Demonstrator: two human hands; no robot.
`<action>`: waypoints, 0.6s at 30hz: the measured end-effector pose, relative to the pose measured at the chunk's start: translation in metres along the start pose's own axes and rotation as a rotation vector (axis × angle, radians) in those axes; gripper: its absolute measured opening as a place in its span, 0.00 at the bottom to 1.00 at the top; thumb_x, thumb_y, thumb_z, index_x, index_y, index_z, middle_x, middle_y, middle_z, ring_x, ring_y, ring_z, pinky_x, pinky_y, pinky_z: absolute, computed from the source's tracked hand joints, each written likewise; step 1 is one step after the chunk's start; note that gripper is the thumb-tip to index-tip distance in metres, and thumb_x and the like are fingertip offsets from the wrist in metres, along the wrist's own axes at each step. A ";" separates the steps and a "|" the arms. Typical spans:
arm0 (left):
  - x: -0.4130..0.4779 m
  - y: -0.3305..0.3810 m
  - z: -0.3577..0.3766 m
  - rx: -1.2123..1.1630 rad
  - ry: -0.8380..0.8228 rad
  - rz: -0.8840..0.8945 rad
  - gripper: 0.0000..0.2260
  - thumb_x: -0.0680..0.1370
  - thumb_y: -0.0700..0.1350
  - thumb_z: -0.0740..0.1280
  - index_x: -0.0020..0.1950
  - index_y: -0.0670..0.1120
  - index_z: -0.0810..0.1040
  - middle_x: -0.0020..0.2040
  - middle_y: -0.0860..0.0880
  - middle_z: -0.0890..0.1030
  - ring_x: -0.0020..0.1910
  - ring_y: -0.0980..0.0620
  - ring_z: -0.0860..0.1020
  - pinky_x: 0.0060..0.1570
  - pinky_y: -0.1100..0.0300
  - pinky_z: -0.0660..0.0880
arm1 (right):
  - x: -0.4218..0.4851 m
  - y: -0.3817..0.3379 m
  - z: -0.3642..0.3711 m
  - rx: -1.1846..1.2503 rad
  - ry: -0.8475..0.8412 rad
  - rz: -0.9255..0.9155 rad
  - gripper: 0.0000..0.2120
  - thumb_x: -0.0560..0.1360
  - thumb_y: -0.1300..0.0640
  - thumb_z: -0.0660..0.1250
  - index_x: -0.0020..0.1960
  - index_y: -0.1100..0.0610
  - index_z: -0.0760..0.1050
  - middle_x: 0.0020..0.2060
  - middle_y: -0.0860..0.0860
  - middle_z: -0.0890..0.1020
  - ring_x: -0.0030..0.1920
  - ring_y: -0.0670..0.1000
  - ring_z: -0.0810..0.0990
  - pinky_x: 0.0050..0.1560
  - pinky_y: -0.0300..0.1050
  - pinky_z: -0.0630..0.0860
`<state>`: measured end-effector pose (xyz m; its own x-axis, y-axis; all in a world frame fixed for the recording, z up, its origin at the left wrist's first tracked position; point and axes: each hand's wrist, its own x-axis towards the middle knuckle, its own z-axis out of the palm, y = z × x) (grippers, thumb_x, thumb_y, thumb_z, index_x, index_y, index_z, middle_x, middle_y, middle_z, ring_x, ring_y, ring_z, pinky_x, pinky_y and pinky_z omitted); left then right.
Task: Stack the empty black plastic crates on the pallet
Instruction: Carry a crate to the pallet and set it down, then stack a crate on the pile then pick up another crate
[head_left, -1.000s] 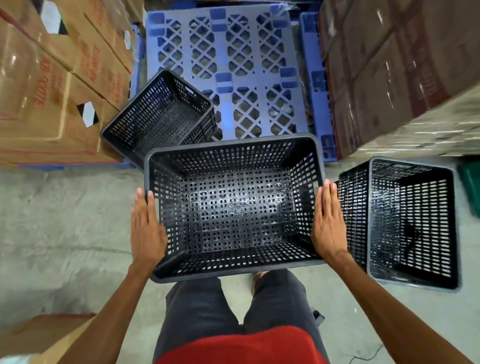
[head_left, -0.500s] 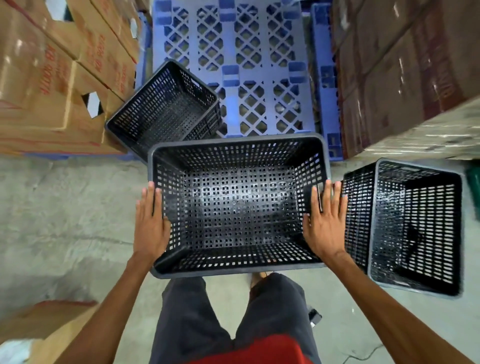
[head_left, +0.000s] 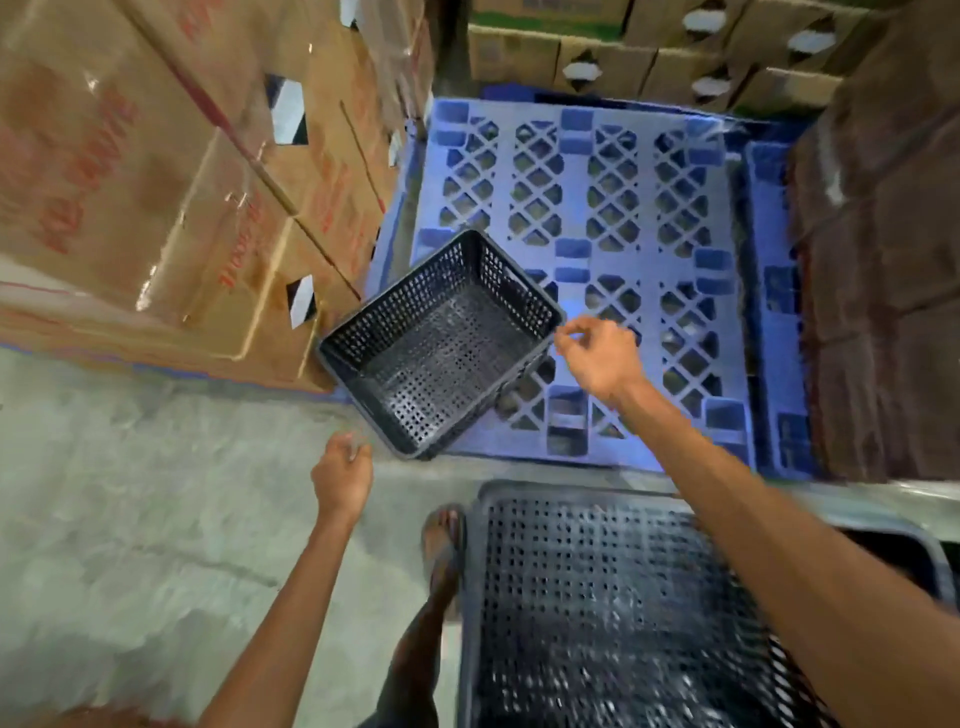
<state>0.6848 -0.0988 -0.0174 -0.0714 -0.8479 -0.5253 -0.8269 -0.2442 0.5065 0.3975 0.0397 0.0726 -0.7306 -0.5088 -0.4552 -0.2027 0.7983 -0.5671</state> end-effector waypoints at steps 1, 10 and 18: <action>0.029 -0.007 0.013 -0.039 -0.013 -0.085 0.16 0.76 0.44 0.65 0.63 0.40 0.74 0.58 0.37 0.81 0.61 0.37 0.76 0.61 0.50 0.70 | 0.036 0.002 0.022 -0.032 -0.064 0.056 0.12 0.74 0.51 0.62 0.45 0.57 0.81 0.44 0.58 0.85 0.48 0.60 0.82 0.52 0.51 0.78; 0.202 -0.083 0.174 -0.316 0.060 -0.298 0.32 0.71 0.50 0.73 0.70 0.38 0.66 0.63 0.36 0.78 0.62 0.39 0.77 0.59 0.52 0.72 | 0.217 0.101 0.247 0.145 -0.228 0.593 0.21 0.72 0.41 0.65 0.55 0.56 0.74 0.49 0.54 0.74 0.49 0.54 0.75 0.56 0.53 0.78; 0.218 -0.121 0.193 -0.114 0.145 -0.021 0.19 0.76 0.37 0.65 0.66 0.40 0.66 0.53 0.38 0.83 0.50 0.39 0.82 0.50 0.54 0.77 | 0.244 0.125 0.282 0.038 0.151 0.730 0.34 0.68 0.42 0.69 0.68 0.60 0.70 0.58 0.62 0.80 0.51 0.62 0.82 0.46 0.50 0.78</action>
<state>0.6620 -0.1631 -0.3251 0.0334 -0.8991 -0.4365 -0.7584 -0.3072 0.5748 0.3778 -0.0749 -0.3026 -0.7532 0.1981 -0.6273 0.3888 0.9033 -0.1815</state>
